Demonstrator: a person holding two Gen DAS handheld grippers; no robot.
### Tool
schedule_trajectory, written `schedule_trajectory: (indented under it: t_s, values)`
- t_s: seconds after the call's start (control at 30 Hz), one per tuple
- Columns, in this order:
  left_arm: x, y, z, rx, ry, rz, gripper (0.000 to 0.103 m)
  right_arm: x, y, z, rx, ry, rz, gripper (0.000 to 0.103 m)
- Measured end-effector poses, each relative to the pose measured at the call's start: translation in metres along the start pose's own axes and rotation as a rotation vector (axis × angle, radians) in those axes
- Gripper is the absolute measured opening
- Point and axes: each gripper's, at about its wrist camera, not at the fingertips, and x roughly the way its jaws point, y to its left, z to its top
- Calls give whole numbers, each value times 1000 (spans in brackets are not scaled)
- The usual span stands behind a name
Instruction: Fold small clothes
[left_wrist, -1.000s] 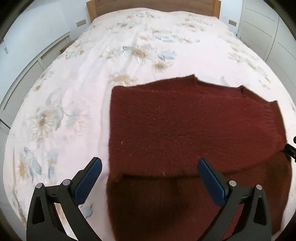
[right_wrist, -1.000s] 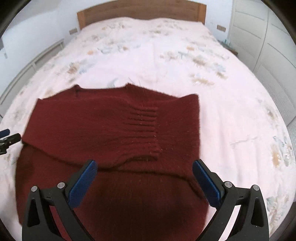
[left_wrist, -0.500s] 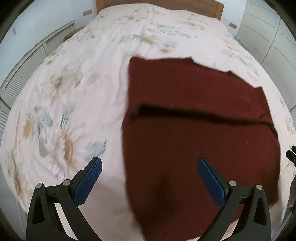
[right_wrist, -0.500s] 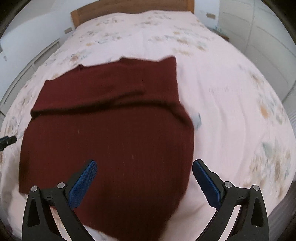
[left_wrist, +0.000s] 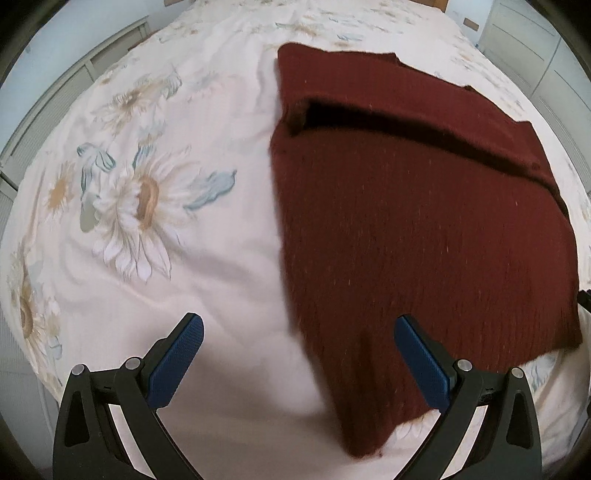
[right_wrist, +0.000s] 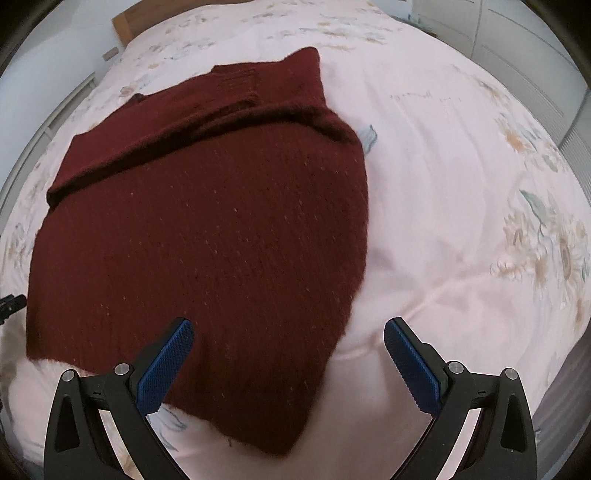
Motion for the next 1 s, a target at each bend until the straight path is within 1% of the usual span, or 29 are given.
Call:
schedule_trajectory:
  t_s: [0.17, 0.27, 0.33, 0.43, 0.5, 0.53, 0.57, 0.6, 0.63, 0.7, 0.73, 0.77, 0.8, 0.83, 0.87, 0.9, 0.93, 1.0]
  values:
    - [4, 4, -11, -8, 19, -12, 102, 6, -1, -8, -1, 29, 13, 103]
    - [5, 1, -15, -12, 39, -39, 102, 10, -1, -12, -7, 43, 9, 103]
    - [5, -6, -19, 4, 44, -72, 102, 12, -2, -13, -10, 55, 11, 103]
    - [10, -20, -23, 43, 60, -87, 101, 13, -2, -15, -15, 70, 20, 103]
    - [16, -29, -27, 65, 77, -97, 100, 14, -1, -16, -18, 77, 32, 102]
    - [19, -33, -28, 74, 84, -104, 97, 15, 0, -17, -21, 84, 39, 101]
    - [22, -37, -30, 84, 94, -112, 91, 16, 0, -18, -25, 92, 42, 96]
    - [24, -40, -31, 92, 100, -112, 89, 18, 1, -19, -27, 98, 41, 86]
    - [25, -43, -32, 102, 97, -107, 85, 19, 1, -20, -24, 104, 37, 81]
    - [24, -46, -31, 120, 87, -106, 73, 20, -3, -19, -4, 113, 45, 67]
    - [24, -48, -30, 125, 87, -116, 63, 22, -7, -18, 14, 120, 56, 63]
    - [23, -48, -30, 125, 89, -123, 55, 24, -11, -16, 27, 125, 66, 49]
    - [22, -48, -29, 127, 93, -125, 51, 24, -14, -15, 41, 134, 82, 34]
    - [21, -49, -29, 130, 95, -134, 41, 24, -17, -14, 55, 144, 102, 28]
    - [20, -49, -29, 133, 95, -146, 29, 23, -19, -13, 66, 146, 125, 15]
    - [18, -48, -28, 132, 91, -157, 22, 21, -21, -11, 78, 147, 146, 14]
    - [17, -47, -28, 127, 94, -172, 13, 20, -22, -10, 76, 148, 145, 14]
    - [14, -45, -23, 114, 94, -191, 11, 14, -23, -5, 61, 138, 146, 14]
